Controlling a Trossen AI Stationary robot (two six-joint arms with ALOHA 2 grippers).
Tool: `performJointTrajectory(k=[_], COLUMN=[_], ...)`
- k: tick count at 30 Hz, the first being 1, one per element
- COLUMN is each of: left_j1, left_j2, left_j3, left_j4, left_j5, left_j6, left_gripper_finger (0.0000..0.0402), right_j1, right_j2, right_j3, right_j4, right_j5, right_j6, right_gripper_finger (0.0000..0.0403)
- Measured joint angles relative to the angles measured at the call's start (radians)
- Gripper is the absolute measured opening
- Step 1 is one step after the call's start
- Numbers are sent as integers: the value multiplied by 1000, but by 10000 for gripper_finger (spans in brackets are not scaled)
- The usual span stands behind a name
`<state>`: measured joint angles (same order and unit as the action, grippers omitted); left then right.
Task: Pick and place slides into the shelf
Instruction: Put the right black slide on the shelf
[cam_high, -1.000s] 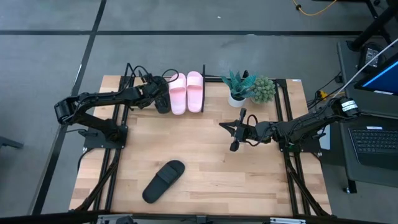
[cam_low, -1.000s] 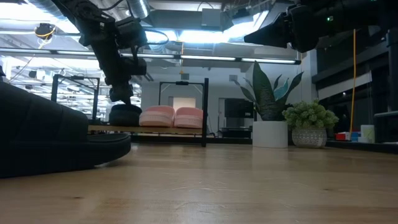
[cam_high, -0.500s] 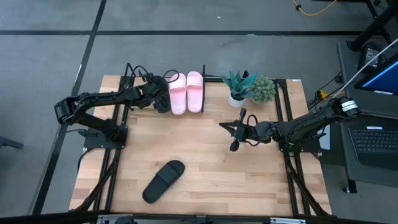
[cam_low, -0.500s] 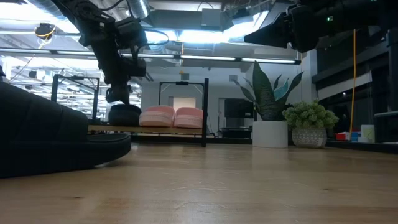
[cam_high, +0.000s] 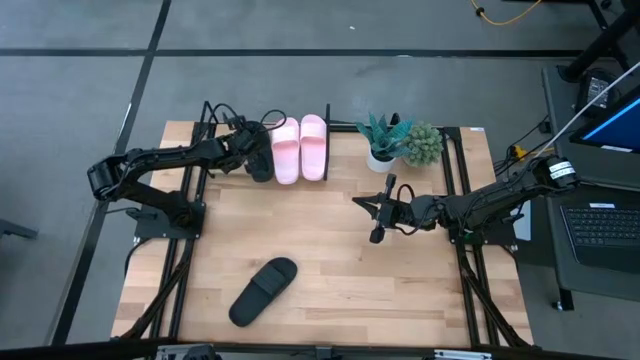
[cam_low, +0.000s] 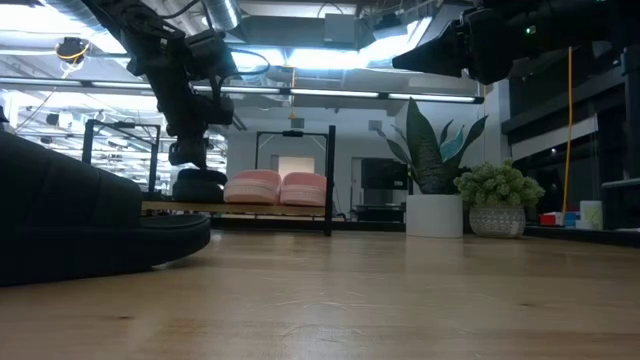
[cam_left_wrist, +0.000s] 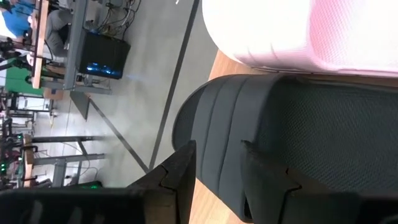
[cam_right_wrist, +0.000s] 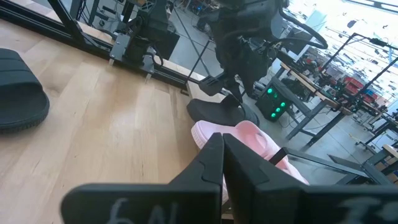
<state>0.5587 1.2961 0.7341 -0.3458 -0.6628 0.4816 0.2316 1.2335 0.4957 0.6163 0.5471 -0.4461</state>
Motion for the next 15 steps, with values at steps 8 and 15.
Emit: performJointTrajectory(k=[8,15], left_j1=[-16,-48], left_j2=[0,-1], left_j3=[0,0], left_j4=[0,-1], left_j5=[19,-45], left_j6=[0,19], left_gripper_finger=[114,114], right_j1=[0,0], right_j2=[0,0], right_j3=[0,0], right_j4=[0,-1], right_j5=[0,0], right_j6=[0,0], right_gripper_finger=[12,12])
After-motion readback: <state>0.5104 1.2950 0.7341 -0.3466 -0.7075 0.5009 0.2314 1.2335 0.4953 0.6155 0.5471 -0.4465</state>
